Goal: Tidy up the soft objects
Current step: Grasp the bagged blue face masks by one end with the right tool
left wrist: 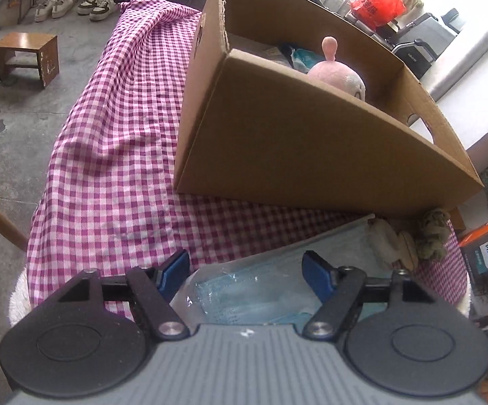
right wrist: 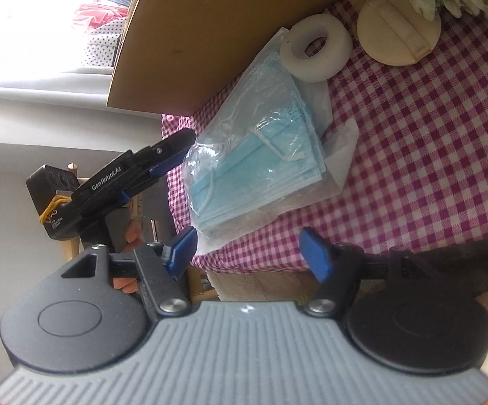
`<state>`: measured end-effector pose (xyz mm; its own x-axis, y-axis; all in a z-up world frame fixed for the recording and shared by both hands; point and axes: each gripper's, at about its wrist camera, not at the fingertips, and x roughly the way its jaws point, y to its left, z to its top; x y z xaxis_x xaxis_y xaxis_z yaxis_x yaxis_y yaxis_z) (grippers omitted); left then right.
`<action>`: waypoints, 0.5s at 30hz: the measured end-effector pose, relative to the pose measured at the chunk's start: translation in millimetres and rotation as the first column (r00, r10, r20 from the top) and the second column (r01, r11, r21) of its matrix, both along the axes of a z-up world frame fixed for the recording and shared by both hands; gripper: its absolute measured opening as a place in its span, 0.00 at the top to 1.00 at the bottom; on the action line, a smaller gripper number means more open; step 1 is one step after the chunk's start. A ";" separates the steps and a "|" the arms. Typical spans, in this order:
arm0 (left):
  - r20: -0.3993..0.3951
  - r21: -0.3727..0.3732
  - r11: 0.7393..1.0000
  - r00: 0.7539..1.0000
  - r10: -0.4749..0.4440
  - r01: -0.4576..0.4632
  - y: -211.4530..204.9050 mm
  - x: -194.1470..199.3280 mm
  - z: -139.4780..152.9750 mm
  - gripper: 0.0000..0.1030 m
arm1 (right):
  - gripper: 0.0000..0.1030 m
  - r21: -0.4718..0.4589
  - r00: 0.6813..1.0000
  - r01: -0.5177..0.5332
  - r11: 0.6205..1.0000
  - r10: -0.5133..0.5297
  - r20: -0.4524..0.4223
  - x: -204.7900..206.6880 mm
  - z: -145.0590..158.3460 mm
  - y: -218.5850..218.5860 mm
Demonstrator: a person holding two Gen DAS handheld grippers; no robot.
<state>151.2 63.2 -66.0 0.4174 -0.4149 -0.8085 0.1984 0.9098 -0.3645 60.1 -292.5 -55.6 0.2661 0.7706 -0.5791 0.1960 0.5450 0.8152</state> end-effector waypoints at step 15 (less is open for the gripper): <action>-0.073 -0.120 0.983 0.986 -0.148 0.139 -11.9 -89.3 11.2 0.26 | 0.33 0.007 0.994 0.109 0.994 -0.109 0.007 -37.1 3.4 -43.5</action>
